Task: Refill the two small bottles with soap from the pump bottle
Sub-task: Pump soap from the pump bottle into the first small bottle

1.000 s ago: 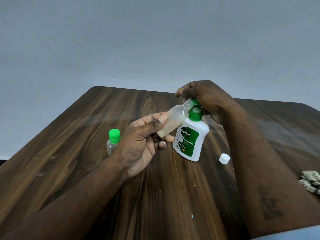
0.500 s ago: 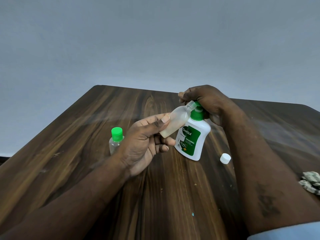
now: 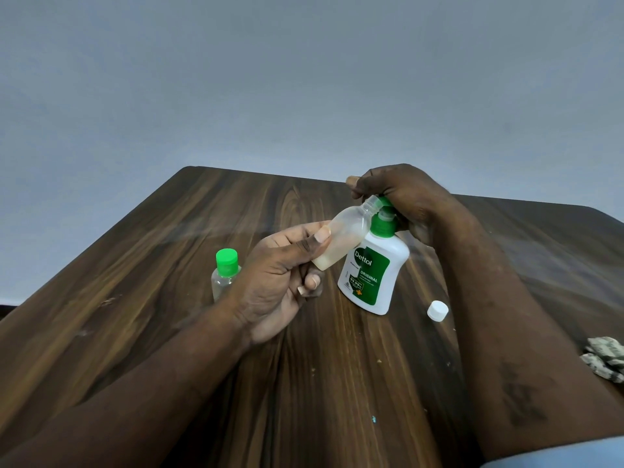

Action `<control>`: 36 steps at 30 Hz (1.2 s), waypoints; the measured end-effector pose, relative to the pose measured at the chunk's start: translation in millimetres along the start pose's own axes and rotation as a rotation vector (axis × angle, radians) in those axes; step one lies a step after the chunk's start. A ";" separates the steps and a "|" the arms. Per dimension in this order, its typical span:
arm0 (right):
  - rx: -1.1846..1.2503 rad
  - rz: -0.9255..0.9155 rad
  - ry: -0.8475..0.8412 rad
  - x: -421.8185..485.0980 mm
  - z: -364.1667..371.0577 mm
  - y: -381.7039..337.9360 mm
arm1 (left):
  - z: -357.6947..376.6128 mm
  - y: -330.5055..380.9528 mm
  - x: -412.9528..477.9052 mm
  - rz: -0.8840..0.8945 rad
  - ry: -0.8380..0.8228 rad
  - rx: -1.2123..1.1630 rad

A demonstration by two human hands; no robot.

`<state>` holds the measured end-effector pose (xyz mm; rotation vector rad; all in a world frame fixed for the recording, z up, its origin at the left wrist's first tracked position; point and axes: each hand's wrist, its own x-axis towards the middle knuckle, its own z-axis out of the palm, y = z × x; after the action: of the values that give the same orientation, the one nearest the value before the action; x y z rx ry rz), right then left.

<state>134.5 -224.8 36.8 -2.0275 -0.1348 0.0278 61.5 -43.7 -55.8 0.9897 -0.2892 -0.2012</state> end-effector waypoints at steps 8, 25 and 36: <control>0.012 0.036 -0.025 3.2 -0.4 3.9 | -4.6 -3.4 1.8 -0.004 -0.006 -0.015; 0.042 0.059 -0.031 1.4 1.0 2.6 | -1.2 -2.8 0.1 -0.002 0.000 -0.002; -0.019 0.005 0.018 -2.3 0.0 -2.8 | -4.6 -2.5 1.3 0.004 -0.029 -0.013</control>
<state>132.0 -223.8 39.2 -2.0469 -0.1196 0.0116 64.1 -41.8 -60.1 0.9740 -0.3162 -0.2139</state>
